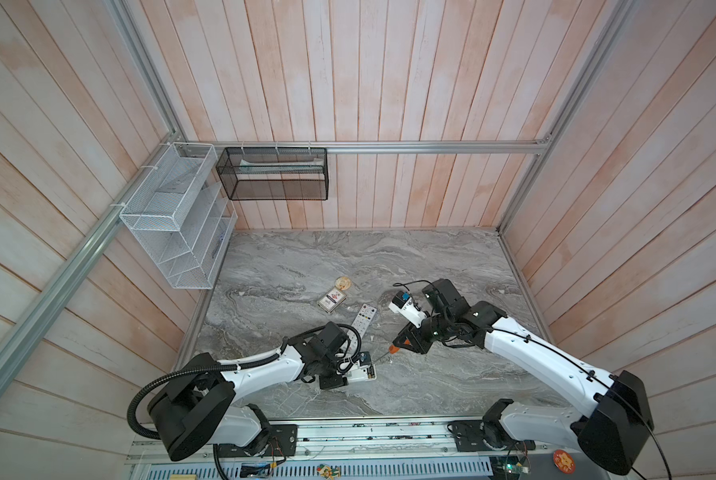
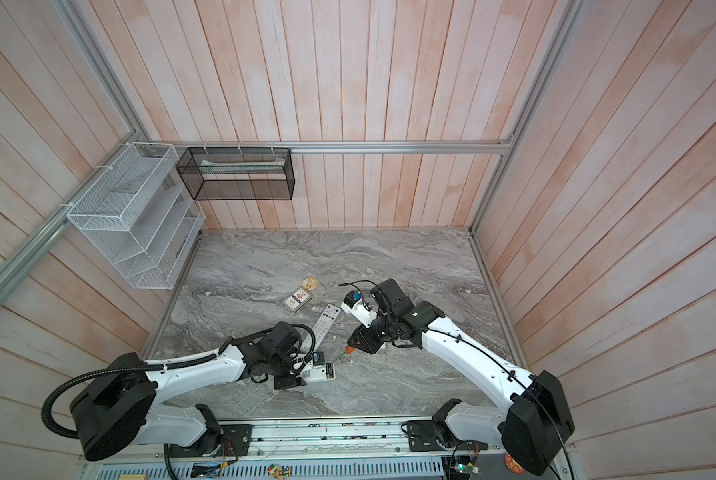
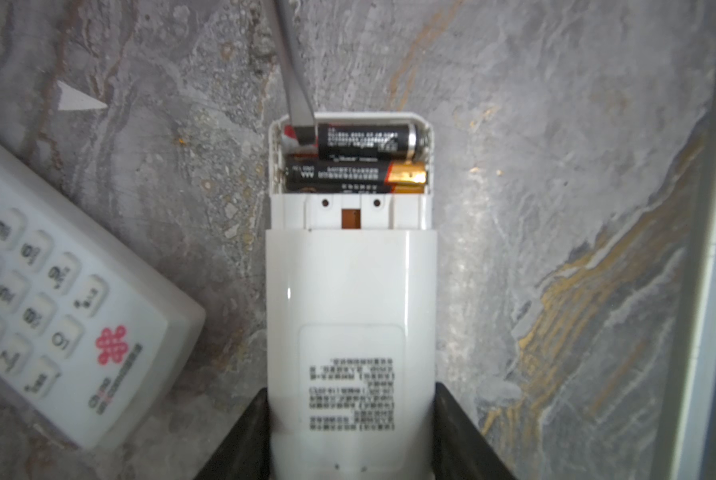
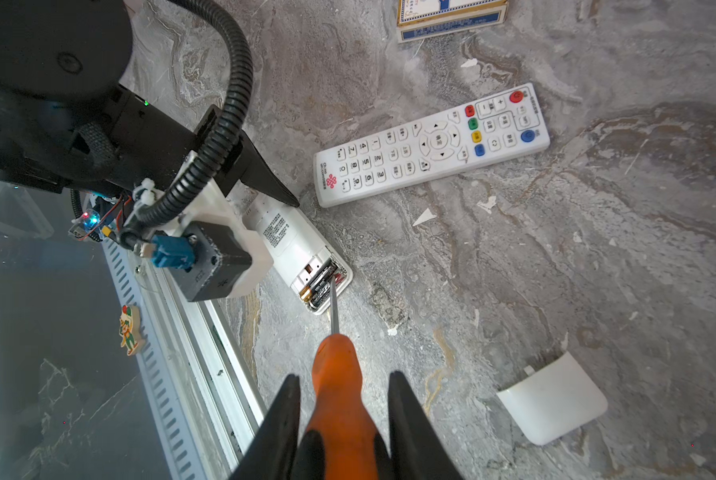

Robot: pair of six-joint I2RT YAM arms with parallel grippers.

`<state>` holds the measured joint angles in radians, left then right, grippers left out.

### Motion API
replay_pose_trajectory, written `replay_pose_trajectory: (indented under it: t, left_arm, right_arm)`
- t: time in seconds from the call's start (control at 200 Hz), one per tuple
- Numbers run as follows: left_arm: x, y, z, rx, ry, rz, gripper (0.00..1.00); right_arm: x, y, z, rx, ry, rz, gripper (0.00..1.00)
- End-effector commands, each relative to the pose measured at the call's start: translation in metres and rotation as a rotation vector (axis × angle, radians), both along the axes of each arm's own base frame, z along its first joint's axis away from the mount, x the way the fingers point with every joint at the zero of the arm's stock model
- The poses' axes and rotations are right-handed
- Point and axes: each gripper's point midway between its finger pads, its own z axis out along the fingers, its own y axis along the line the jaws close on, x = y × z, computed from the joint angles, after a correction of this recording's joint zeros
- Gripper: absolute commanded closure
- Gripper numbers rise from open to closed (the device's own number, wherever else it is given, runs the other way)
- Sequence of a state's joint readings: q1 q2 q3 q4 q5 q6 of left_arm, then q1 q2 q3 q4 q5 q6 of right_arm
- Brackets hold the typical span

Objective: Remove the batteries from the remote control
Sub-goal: 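Pry the upper battery out with the screwdriver tip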

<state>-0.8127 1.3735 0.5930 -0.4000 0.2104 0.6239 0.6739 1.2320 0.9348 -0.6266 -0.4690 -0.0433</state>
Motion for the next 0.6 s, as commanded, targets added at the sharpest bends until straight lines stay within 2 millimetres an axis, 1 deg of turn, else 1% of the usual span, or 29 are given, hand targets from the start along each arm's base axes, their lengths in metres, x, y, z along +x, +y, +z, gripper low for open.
replay_pose_trajectory:
  t: [0.0,0.125,0.38,0.595]
  left_arm:
    - [-0.002,0.007,-0.018,0.051,-0.005,0.002,0.84]
    - [-0.002,0.008,-0.018,0.052,-0.003,0.002,0.84]
    - [-0.002,0.007,-0.017,0.050,-0.005,0.003,0.84]
    - [-0.002,0.007,-0.017,0.050,-0.006,0.002,0.84]
  right_arm:
    - [-0.002,0.003,0.002,0.017,-0.004,0.001,1.00]
    - [-0.001,0.002,0.003,0.014,-0.004,-0.003,1.00]
    - [-0.002,-0.003,0.015,0.012,-0.026,-0.014,1.00]
    - [-0.003,-0.005,0.020,0.015,-0.037,-0.026,1.00]
